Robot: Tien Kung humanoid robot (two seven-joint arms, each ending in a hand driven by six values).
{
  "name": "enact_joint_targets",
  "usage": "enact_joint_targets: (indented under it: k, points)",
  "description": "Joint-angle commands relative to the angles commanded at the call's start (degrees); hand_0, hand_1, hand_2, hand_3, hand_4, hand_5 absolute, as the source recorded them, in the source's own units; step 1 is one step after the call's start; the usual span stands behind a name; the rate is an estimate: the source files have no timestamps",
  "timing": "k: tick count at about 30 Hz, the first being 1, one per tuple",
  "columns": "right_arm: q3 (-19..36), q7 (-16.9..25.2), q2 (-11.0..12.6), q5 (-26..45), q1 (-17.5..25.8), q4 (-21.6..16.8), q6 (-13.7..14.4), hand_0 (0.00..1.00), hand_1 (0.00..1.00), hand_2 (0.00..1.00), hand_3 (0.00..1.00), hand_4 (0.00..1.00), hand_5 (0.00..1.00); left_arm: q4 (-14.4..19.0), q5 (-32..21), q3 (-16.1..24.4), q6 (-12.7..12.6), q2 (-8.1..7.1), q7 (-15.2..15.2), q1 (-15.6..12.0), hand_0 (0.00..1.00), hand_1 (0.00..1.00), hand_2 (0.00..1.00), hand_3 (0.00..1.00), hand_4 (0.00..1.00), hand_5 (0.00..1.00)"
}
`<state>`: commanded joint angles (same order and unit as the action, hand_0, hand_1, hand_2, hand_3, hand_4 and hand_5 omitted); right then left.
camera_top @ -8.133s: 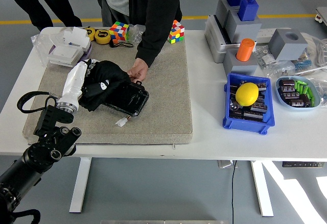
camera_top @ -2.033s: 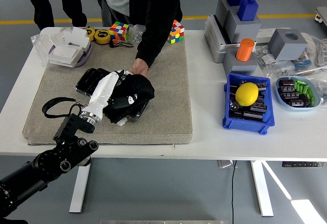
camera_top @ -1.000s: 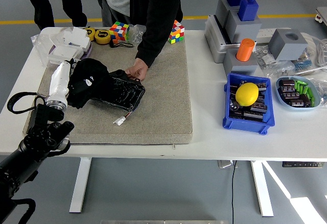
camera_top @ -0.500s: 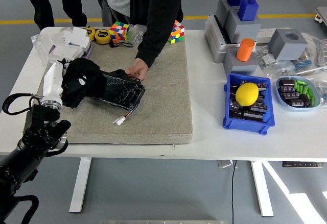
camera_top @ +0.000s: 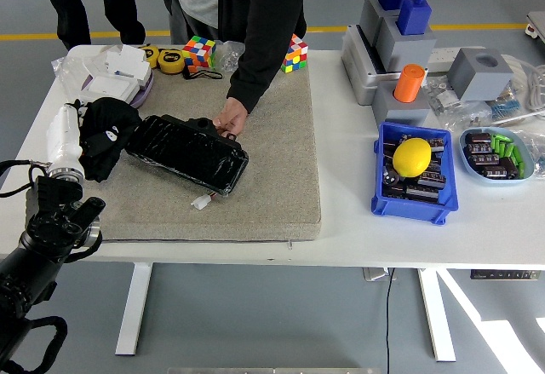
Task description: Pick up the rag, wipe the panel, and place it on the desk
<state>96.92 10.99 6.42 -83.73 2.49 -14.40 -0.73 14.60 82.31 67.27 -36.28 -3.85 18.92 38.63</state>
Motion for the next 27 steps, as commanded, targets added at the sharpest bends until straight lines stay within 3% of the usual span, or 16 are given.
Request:
enact_joint_targets:
  k: [6, 11, 12, 17, 18, 23, 24, 27]
  points:
    - [0.1, 0.0, -0.1, 0.0, 0.0, 0.0, 0.0, 0.531, 0.556, 0.489, 0.522, 0.888, 0.353, -1.1, -0.1, 1.9, -0.6, -0.57, 0.7, -0.6, 0.225, 0.239, 0.285, 0.569, 0.612, 0.002]
    - [0.0, 0.0, -0.1, 0.1, 0.0, 0.0, 0.0, 0.531, 0.556, 0.489, 0.522, 0.888, 0.353, -1.5, -0.3, 1.5, 1.5, -0.79, 0.3, -1.2, 0.225, 0.239, 0.285, 0.569, 0.612, 0.002]
    - [0.0, 0.0, -0.1, 0.1, 0.0, 0.0, 0.0, 0.532, 0.556, 0.489, 0.522, 0.888, 0.352, -1.6, -0.2, 1.4, 1.9, -0.81, 0.3, -1.3, 0.355, 0.487, 0.524, 0.565, 0.784, 0.002]
    - [0.0, 0.0, -0.1, 0.0, 0.1, -0.1, -0.1, 0.532, 0.556, 0.489, 0.522, 0.888, 0.352, -1.5, 0.9, 2.0, 3.7, -0.83, 0.7, -1.8, 0.355, 0.487, 0.524, 0.565, 0.784, 0.002]
    - [0.0, 0.0, 0.0, 0.0, 0.1, -0.1, -0.1, 0.535, 0.556, 0.489, 0.522, 0.887, 0.351, -1.4, 1.4, 2.4, 3.8, -0.83, 0.7, -1.8, 0.703, 0.783, 0.807, 0.795, 0.998, 0.234]
    - [0.2, 0.0, -0.1, -0.1, 0.1, 0.0, -0.1, 0.535, 0.556, 0.489, 0.522, 0.887, 0.351, -0.9, 4.7, 4.2, 4.7, -0.97, -0.9, -1.8, 0.703, 0.783, 0.807, 0.795, 0.998, 0.234]
    - [0.2, 0.0, -0.1, -0.1, 0.1, 0.0, -0.1, 0.534, 0.556, 0.489, 0.522, 0.888, 0.351, -0.8, 4.8, 4.3, 4.9, -1.04, -1.1, -1.8, 0.837, 0.935, 0.972, 0.972, 0.998, 0.338]
    - [0.1, 0.0, 0.0, 0.0, 0.1, -0.1, -0.1, 0.534, 0.556, 0.489, 0.522, 0.888, 0.351, 1.1, 2.5, 3.4, 5.2, -1.46, -1.0, -2.5, 0.837, 0.935, 0.972, 0.972, 0.998, 0.338]
